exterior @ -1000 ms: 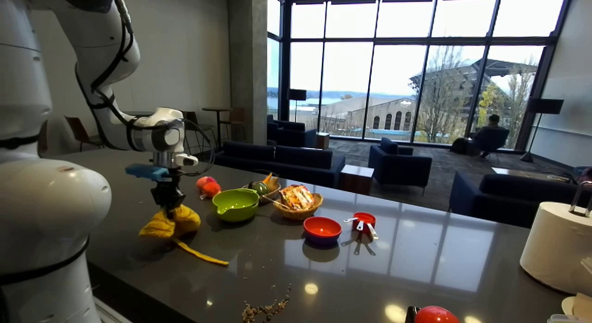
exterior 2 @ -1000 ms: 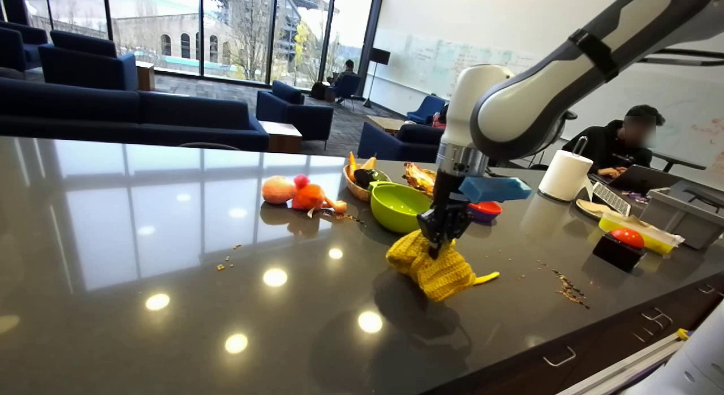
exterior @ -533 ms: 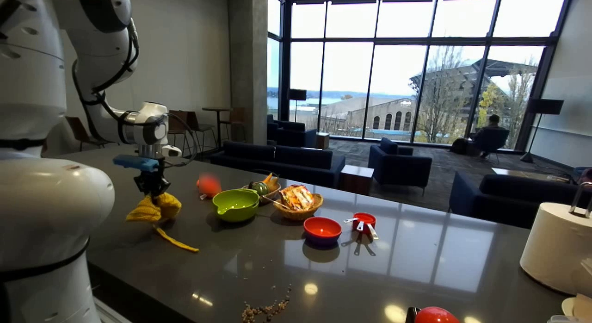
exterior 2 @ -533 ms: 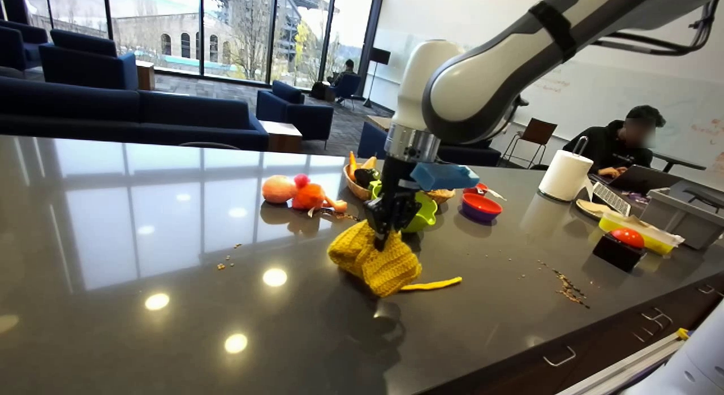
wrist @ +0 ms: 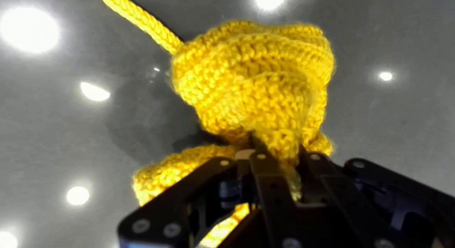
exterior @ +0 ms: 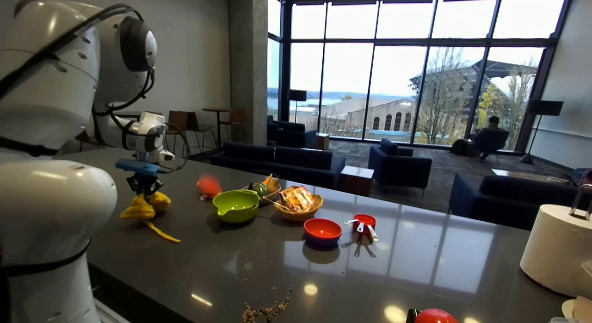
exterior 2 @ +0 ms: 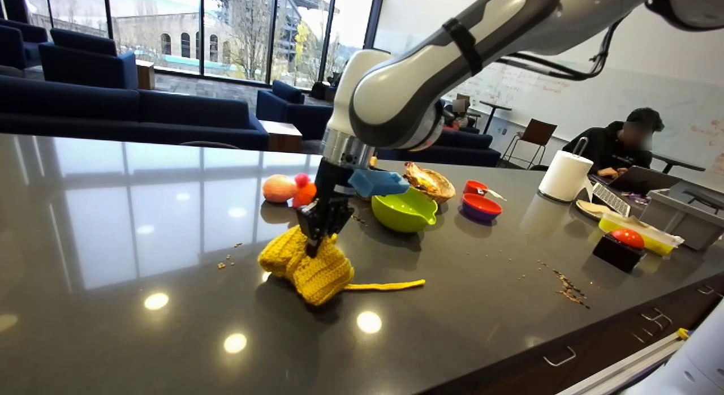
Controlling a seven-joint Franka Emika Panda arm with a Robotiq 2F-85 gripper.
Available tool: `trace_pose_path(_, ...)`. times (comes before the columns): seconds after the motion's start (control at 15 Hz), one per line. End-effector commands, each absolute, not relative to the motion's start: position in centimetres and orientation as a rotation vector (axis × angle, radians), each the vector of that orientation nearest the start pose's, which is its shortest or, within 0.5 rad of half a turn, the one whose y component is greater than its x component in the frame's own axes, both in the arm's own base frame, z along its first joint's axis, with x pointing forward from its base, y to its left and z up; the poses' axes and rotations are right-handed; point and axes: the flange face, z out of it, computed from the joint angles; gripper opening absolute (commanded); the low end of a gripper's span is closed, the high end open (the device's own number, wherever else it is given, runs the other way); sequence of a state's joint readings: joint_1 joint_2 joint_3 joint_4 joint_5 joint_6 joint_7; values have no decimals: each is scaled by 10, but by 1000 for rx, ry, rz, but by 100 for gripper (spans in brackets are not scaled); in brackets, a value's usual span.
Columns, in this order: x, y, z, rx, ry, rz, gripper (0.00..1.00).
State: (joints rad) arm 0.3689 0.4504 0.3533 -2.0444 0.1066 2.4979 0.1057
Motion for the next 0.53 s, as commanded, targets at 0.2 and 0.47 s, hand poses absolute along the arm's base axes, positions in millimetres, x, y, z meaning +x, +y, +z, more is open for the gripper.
trace_pose_path(0.2,470,409,210,-2807,-747,118,15)
trace_pose_path(0.47,472,411,211,-2802,-751,113,15)
